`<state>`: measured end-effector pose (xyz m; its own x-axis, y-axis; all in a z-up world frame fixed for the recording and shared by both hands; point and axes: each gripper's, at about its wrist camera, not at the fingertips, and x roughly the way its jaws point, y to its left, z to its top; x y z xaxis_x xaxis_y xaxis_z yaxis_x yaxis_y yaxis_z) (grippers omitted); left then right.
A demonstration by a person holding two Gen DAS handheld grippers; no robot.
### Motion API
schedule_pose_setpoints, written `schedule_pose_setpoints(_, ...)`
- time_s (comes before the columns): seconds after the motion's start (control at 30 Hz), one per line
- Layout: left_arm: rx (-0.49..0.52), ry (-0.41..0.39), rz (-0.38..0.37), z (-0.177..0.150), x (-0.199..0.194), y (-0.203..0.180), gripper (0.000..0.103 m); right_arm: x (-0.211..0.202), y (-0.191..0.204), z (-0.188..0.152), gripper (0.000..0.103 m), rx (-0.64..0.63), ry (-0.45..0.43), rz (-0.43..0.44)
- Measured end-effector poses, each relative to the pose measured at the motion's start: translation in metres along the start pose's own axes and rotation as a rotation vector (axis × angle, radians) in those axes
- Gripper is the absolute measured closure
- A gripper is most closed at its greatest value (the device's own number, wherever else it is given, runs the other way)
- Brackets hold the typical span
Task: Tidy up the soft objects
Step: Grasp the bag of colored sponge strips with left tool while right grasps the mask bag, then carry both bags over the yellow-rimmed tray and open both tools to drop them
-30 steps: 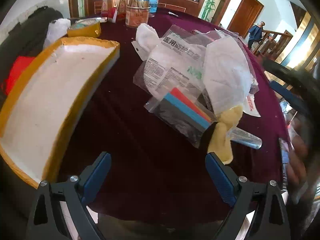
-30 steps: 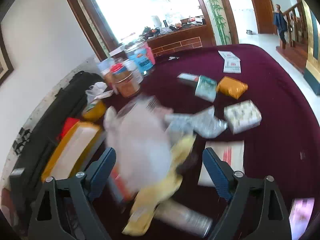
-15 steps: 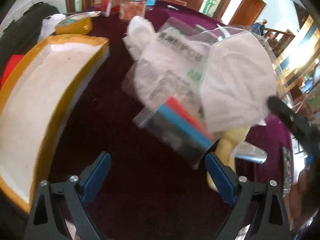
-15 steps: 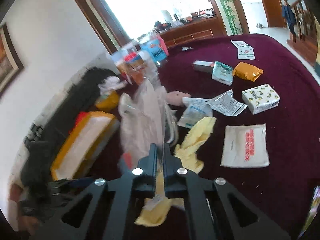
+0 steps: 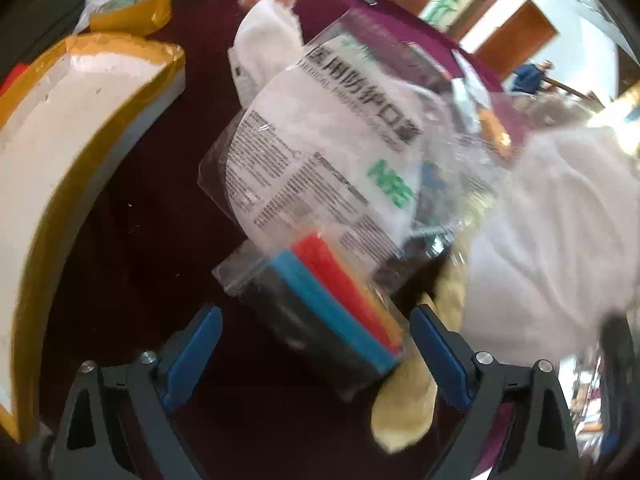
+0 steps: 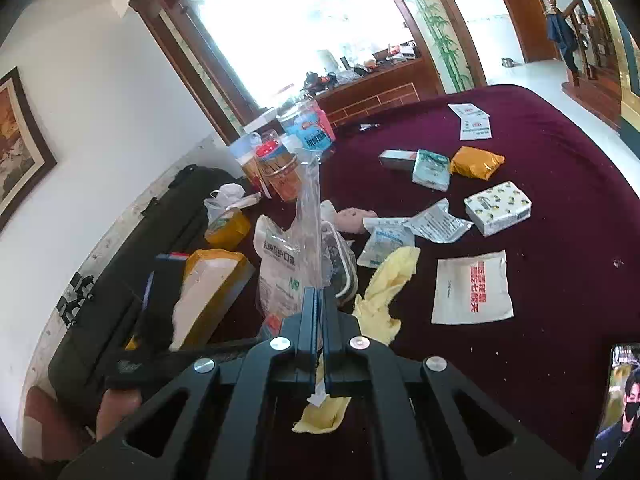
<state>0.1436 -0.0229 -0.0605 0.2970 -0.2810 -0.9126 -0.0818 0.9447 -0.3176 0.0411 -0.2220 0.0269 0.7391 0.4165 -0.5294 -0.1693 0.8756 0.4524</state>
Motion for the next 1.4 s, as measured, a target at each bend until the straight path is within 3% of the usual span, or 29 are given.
schedule_pose_setpoints(0.13, 0.038, -0.042, 0.092, -0.003, 0.003, -0.013, 0.018, -0.002, 0.006, -0.003, 0.101, -0.036, -0.020, -0.081)
schedule_pose_setpoints(0.3, 0.017, -0.035, 0.017, -0.009, -0.007, 0.007, 0.055, -0.004, 0.006, -0.009, 0.101, -0.043, -0.019, -0.064)
schedule_pose_setpoints(0.37, 0.024, -0.049, 0.013, -0.014, -0.012, 0.008, 0.058, -0.005, 0.006, -0.008, 0.101, -0.023, -0.014, -0.032)
schedule_pose_setpoints(0.53, 0.080, -0.078, 0.074, -0.012, -0.002, -0.005, 0.047, -0.008, 0.010, -0.012, 0.101, -0.034, -0.026, -0.022)
schedule_pose_setpoints(0.7, 0.069, -0.066, 0.027, -0.015, -0.022, 0.009, 0.076, -0.011, 0.014, -0.014, 0.101, -0.006, -0.015, 0.008)
schedule_pose_setpoints(0.87, 0.054, -0.124, -0.063, -0.036, -0.075, 0.036, 0.077, -0.030, 0.029, -0.013, 0.101, -0.017, -0.073, 0.054)
schedule_pose_setpoints(1.03, 0.027, -0.223, -0.081, -0.039, -0.141, 0.070, 0.077, -0.032, 0.061, -0.008, 0.101, -0.034, -0.092, 0.159)
schedule_pose_setpoints(1.2, -0.072, -0.359, 0.004, -0.031, -0.204, 0.142, 0.076, 0.001, 0.118, -0.005, 0.101, -0.098, -0.018, 0.338)
schedule_pose_setpoints(1.33, -0.159, -0.399, 0.101, -0.023, -0.211, 0.201, 0.076, 0.063, 0.165, -0.012, 0.101, -0.069, 0.099, 0.448)
schedule_pose_setpoints(1.4, -0.184, -0.384, 0.141, -0.020, -0.203, 0.226, 0.076, 0.091, 0.184, -0.019, 0.101, -0.052, 0.148, 0.453)
